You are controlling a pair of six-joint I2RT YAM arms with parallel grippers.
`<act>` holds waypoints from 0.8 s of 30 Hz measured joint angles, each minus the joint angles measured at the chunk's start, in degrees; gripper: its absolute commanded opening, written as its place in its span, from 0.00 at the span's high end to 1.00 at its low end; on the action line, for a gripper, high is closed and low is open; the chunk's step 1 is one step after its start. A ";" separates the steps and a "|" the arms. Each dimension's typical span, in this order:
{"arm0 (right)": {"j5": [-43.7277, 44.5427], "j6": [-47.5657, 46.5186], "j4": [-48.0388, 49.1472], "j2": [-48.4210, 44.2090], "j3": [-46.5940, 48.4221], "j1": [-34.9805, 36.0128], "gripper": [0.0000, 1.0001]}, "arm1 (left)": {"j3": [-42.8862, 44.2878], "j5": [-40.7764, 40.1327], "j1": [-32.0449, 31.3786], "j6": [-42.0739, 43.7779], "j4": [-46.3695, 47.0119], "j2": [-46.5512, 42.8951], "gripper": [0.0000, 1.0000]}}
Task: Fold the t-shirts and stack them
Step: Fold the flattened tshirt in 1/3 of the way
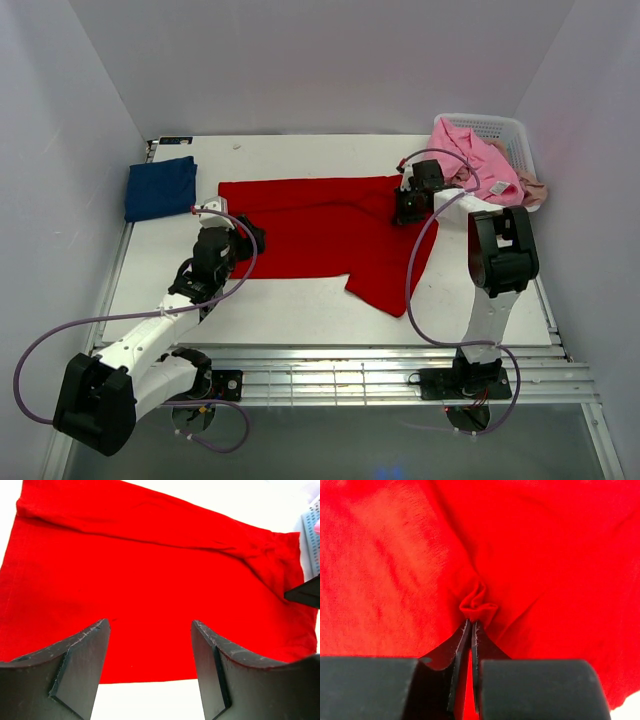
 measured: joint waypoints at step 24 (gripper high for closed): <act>3.02 -0.07 1.46 -4.28 9.14 4.90 0.54 | -0.66 2.27 -0.04 -1.07 0.66 1.57 0.24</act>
